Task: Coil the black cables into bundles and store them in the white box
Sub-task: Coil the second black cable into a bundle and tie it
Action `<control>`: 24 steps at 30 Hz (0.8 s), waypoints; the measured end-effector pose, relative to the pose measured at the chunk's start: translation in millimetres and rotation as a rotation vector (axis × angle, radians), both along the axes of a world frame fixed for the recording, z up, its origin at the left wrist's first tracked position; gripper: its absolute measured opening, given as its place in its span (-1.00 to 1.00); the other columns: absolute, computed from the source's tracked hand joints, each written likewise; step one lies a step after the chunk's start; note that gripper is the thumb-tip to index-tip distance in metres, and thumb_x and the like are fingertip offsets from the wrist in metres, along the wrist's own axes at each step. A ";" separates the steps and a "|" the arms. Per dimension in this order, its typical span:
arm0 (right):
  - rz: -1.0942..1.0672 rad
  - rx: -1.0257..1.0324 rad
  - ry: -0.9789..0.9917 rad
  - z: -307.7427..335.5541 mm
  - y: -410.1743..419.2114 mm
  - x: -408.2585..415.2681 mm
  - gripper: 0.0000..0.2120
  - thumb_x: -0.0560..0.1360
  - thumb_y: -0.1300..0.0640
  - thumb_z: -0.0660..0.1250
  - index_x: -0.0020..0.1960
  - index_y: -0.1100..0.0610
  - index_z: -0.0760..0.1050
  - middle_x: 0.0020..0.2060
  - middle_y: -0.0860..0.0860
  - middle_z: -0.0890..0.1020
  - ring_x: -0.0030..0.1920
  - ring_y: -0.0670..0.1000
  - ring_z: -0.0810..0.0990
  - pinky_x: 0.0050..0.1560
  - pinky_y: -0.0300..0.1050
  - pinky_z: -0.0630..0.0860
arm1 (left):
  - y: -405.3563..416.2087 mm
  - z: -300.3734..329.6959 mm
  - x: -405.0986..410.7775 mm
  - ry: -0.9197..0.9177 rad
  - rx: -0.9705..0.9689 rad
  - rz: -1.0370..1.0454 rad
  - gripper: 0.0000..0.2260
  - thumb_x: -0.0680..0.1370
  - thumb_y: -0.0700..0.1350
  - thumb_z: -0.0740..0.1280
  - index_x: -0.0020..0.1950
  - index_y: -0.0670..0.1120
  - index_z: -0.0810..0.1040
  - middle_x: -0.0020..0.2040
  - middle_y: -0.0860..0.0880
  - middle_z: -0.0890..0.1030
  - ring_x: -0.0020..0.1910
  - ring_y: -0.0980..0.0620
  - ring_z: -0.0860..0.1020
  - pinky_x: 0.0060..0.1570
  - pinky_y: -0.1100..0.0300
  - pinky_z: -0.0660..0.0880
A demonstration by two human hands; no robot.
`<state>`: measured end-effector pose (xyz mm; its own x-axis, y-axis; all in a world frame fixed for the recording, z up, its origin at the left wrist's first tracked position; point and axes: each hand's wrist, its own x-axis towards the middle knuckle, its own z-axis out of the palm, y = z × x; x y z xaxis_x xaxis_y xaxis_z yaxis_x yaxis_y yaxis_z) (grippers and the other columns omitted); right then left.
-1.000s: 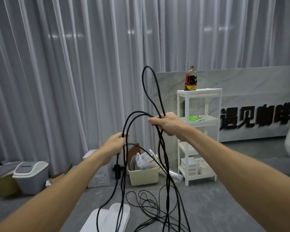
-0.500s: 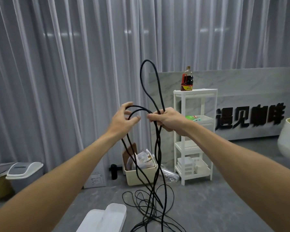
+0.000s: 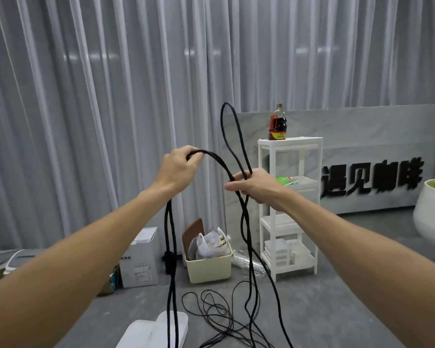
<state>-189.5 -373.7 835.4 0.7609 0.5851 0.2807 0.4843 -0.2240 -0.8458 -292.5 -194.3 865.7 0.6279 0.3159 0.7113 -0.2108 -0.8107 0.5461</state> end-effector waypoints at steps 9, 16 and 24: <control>0.006 0.028 0.036 5.6 3.0 3.5 -0.72 0.50 0.05 0.48 0.01 0.27 0.65 -0.51 -0.08 0.43 -0.53 -0.11 0.25 -0.53 -0.25 0.17 | 21.5 6.8 -10.0 0.362 0.109 0.171 -0.83 0.61 0.01 0.26 0.14 0.01 0.54 -0.12 0.03 0.60 -0.21 0.07 0.53 -0.25 0.17 0.43; 0.095 -0.051 0.004 14.6 8.2 -6.6 -0.80 0.49 0.09 0.49 -0.02 0.23 0.67 -0.53 -0.10 0.37 -0.54 -0.11 0.22 -0.54 -0.24 0.15 | -7.0 -12.1 -3.1 0.347 0.529 -0.064 -0.65 0.59 0.08 0.33 0.35 0.02 0.49 0.04 0.09 0.53 -0.08 0.21 0.49 -0.03 0.32 0.42; 0.140 -0.092 0.030 13.7 0.6 -3.6 -0.83 0.48 0.12 0.49 -0.01 0.20 0.68 -0.52 -0.09 0.38 -0.54 -0.13 0.23 -0.52 -0.26 0.18 | -6.4 -21.4 -2.2 0.431 0.239 -0.196 -0.84 0.58 0.15 0.34 0.07 0.11 0.59 -0.20 0.23 0.59 -0.19 0.32 0.53 -0.23 0.44 0.37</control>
<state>-193.2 -373.1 849.1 0.6774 0.7081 0.1994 0.4910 -0.2333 -0.8393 -294.7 -200.7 844.3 0.9101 0.0234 0.4136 -0.1686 -0.8911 0.4214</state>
